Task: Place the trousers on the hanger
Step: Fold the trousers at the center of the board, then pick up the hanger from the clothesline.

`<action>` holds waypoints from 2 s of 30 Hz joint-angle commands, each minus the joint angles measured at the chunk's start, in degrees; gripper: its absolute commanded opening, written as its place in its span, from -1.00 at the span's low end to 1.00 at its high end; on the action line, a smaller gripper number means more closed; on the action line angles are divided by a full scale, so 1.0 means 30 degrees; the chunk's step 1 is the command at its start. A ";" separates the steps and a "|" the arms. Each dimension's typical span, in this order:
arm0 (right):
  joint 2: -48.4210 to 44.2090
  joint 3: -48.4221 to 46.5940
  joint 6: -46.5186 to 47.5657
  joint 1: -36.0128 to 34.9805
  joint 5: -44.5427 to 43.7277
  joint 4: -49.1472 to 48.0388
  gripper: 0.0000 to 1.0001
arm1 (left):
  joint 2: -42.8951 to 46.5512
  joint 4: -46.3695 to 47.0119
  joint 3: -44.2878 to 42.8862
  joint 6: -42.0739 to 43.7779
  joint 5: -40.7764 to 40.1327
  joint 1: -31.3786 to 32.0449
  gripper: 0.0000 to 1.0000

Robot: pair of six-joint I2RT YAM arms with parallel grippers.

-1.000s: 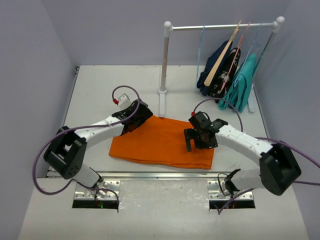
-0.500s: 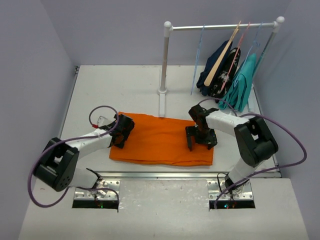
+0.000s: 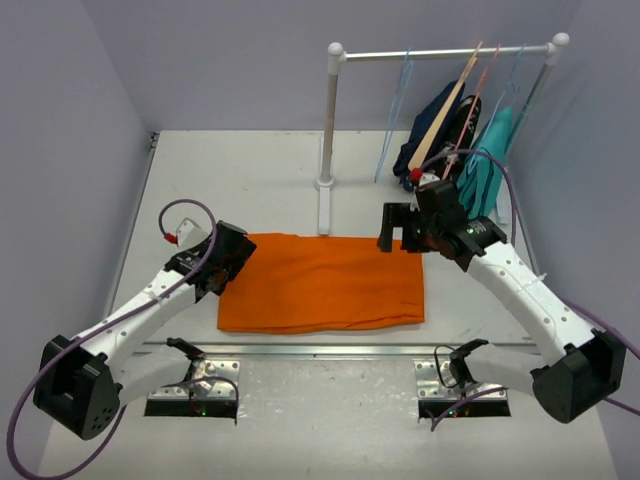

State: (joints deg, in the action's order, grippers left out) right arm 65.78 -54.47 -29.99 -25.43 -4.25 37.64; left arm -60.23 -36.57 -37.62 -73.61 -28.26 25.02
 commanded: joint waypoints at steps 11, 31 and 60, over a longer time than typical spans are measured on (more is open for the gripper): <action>1.0169 -1.7487 0.0657 -0.0056 -0.4006 0.2594 0.76 | 0.4564 0.0395 -0.1059 0.7401 0.1736 -0.0194 1.00; 1.4577 -1.9632 0.1605 0.0187 -0.9278 0.1058 -0.26 | 0.5328 0.0267 -0.0321 0.9302 0.2094 -0.0194 1.00; 1.1373 -1.5872 0.3667 0.0786 -0.7279 -0.2503 -1.00 | 0.4395 -0.1659 0.0741 0.5208 -0.0948 -0.0319 1.00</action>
State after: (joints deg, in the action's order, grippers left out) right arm 105.82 -101.46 -22.95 -23.22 -27.68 36.47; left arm -45.75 -40.24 -37.94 -51.76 -27.40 25.02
